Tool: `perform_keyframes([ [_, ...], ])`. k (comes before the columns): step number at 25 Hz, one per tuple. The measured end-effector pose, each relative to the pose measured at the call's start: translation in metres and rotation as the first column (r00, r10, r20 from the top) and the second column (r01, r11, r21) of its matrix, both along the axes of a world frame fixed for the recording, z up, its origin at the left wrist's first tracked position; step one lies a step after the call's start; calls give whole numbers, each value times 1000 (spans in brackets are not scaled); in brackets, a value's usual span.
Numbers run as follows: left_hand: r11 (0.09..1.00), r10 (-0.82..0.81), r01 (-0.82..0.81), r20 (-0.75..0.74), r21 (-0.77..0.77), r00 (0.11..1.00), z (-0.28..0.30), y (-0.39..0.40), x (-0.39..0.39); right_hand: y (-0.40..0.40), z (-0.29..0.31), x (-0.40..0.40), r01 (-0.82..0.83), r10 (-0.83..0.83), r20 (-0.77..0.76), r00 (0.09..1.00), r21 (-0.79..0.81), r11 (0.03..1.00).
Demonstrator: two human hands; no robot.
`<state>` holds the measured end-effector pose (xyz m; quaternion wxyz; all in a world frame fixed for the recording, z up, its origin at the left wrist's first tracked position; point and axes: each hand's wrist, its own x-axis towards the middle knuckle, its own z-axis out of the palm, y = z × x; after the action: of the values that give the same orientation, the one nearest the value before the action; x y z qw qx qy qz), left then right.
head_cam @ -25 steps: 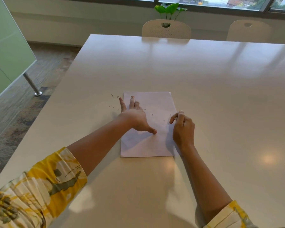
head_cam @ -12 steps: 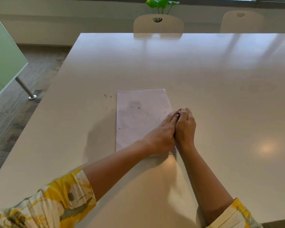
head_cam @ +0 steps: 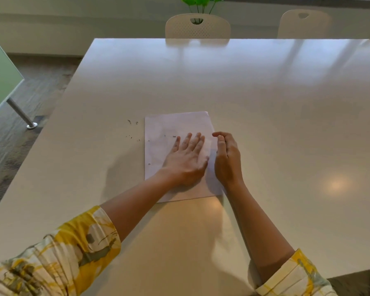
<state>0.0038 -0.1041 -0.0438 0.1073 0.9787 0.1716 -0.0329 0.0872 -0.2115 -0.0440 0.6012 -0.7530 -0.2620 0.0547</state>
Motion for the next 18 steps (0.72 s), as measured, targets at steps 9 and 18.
perform_keyframes([
  [9, 988, 152, -153, 13, 34, 988, 16, 29, -8, 2, -6, 1, -72, 72, 28, 997, -5, 997],
  [18, 987, 160, -163, 92, 18, 983, 16, 15, -10, 3, -4, -2, -10, 14, -58, 998, 75, 997],
])
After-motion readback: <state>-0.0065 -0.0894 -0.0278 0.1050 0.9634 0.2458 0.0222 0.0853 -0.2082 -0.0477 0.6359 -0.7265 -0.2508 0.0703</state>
